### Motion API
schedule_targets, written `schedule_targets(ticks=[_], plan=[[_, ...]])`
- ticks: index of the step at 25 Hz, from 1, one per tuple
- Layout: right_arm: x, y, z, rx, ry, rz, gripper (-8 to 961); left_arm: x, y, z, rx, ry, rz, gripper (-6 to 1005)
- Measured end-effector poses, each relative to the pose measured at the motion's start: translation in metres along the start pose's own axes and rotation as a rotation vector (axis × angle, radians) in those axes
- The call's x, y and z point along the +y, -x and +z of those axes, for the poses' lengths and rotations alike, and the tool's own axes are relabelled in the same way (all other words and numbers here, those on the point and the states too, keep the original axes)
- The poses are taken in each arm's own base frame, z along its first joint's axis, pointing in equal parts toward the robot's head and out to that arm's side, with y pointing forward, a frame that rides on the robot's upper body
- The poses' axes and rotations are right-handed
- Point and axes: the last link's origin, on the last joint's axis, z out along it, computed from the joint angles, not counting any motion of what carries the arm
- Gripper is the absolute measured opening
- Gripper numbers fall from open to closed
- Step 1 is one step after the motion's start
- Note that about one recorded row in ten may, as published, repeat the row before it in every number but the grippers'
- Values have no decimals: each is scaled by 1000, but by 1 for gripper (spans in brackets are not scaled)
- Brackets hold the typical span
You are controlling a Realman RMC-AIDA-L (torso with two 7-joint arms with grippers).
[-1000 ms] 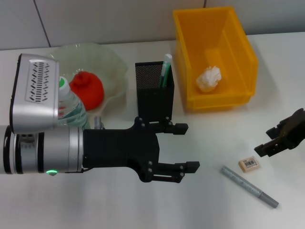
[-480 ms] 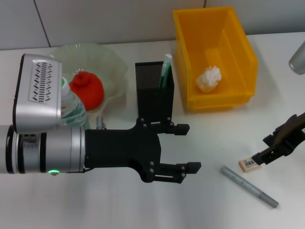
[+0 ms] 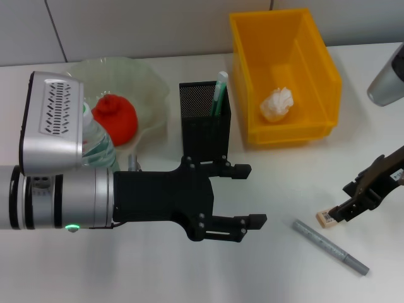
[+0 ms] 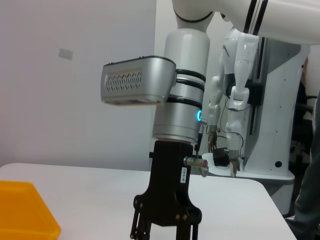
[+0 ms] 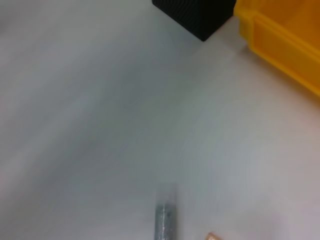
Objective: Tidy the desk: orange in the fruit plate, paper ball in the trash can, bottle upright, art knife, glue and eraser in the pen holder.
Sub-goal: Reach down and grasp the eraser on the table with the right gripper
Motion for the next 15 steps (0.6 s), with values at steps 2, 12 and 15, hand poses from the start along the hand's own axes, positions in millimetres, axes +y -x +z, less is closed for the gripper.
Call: schedule_targets(ticks=[2, 12, 15], plan=[[0, 1, 2, 4, 4, -2, 686, 0, 0, 0, 0, -1, 2, 786], [1, 9, 12, 32, 2, -25, 686, -2, 1, 2, 4, 1, -5, 786], [2, 10, 14, 49, -3, -32, 686, -3, 1, 3, 10, 2, -16, 786]])
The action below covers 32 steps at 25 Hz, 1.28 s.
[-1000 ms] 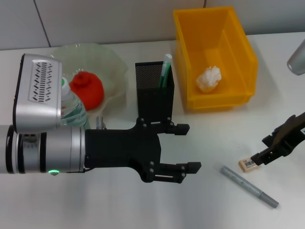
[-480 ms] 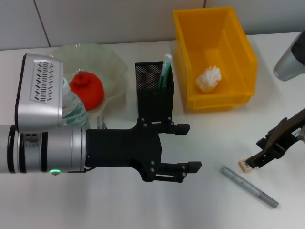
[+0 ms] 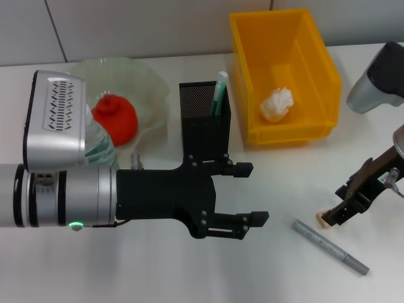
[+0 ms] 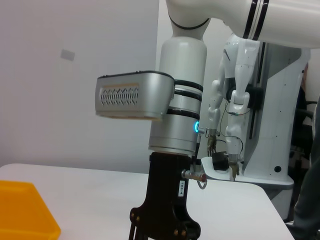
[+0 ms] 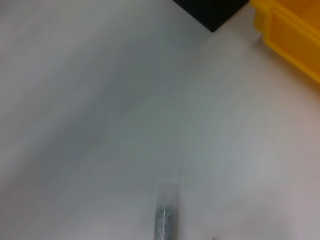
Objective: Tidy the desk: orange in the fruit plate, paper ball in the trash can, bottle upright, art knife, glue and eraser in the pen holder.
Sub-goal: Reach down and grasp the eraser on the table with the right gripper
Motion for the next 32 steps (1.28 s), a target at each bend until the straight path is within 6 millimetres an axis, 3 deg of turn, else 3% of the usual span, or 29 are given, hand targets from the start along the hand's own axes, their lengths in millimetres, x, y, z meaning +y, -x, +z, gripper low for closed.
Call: schedule_targets(ticks=[32], plan=[[2, 23, 1, 126, 1, -83, 686, 3, 3, 3, -7, 15, 6, 786]])
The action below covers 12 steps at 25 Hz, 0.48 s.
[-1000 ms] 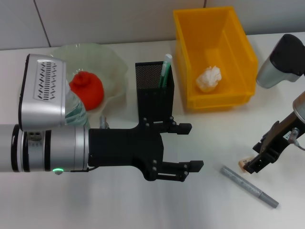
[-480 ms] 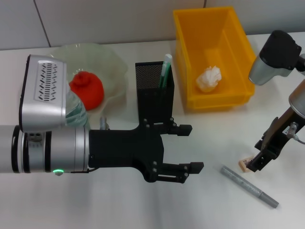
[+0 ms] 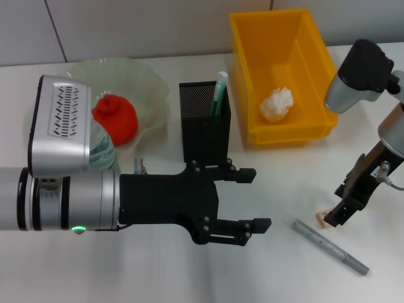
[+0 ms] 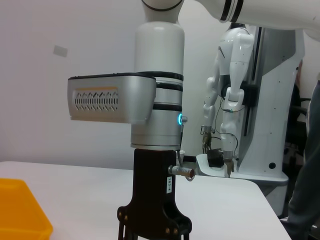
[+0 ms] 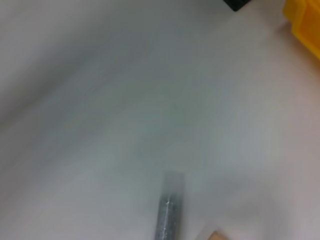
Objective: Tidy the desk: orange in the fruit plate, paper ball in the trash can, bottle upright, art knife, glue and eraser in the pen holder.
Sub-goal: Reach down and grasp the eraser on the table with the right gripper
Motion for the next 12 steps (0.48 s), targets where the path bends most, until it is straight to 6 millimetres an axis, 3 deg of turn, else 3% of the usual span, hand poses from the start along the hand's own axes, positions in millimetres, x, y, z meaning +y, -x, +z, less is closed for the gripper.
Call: schedule_targets(ticks=[12], plan=[[3, 1, 10, 35, 13, -5, 686, 1, 2, 0, -2, 3, 7, 786]])
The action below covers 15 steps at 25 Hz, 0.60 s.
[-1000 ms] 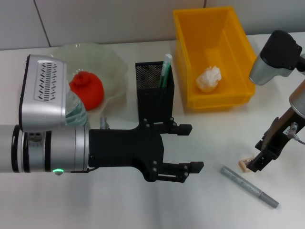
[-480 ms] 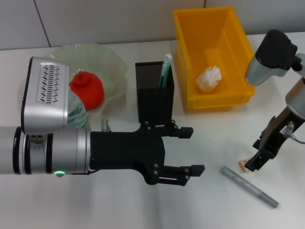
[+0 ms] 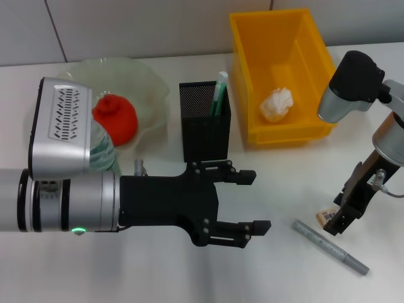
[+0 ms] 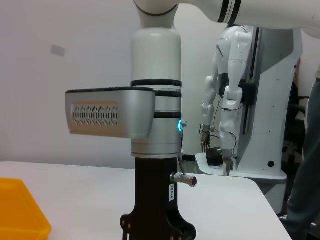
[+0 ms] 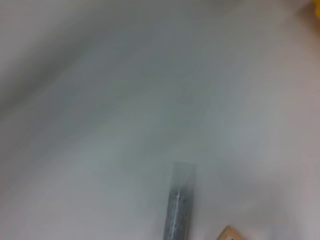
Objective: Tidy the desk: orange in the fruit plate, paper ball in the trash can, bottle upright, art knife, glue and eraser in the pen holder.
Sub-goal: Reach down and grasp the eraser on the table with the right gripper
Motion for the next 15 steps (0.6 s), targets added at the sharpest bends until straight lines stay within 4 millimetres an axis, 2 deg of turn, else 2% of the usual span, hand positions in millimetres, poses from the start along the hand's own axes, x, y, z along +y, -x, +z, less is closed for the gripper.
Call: schedule_targets(ticks=[15], plan=[[0, -1, 3, 3, 3, 6, 686, 2, 1, 1, -3, 12, -1, 786]])
